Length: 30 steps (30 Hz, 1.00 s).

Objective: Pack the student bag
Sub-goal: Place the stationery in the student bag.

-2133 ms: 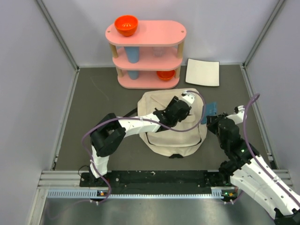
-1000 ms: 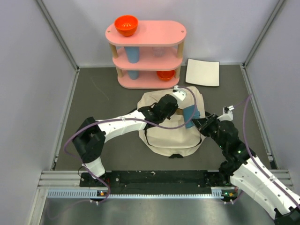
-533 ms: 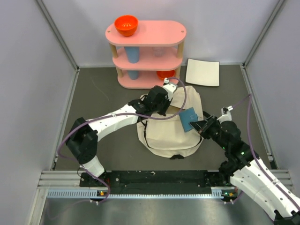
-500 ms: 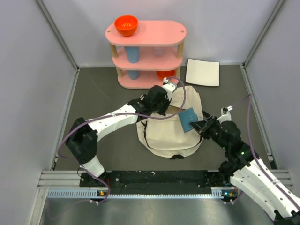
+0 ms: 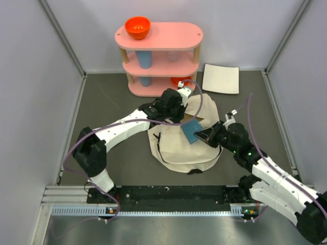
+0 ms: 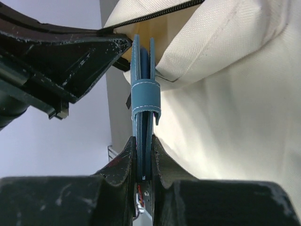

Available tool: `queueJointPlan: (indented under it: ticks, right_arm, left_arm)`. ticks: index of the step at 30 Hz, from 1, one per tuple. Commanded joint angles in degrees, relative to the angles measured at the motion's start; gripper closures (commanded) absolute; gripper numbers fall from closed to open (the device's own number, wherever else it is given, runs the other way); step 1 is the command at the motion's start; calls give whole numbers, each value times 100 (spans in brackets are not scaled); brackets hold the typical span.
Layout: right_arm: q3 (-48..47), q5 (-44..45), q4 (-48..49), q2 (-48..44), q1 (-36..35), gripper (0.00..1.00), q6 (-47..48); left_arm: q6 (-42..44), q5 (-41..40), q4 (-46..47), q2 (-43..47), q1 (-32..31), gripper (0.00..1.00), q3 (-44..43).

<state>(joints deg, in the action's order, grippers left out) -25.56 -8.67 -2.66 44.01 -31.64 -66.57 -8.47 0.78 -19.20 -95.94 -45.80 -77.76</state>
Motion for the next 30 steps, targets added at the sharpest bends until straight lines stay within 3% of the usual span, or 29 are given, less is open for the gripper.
queueJointPlan:
  ticks: [1, 11, 19, 24, 30]
  right_arm:
    - [-1, -135, 1354, 494, 61, 100, -243]
    - [472, -153, 3209, 2067, 61, 100, -1173]
    - [411, 5, 2322, 1480, 0, 100, -814]
    - [254, 655, 1663, 1092, 70, 100, -638]
    - [8, 823, 2540, 1592, 88, 100, -1034]
  left_arm:
    - [47, 221, 259, 155, 45, 100, -477]
    - [-102, 564, 215, 374, 45, 100, -223]
    - [-182, 415, 162, 374, 45, 100, -196]
    - [-85, 555, 101, 445, 45, 100, -196]
    - [-102, 819, 48, 603, 27, 100, -126]
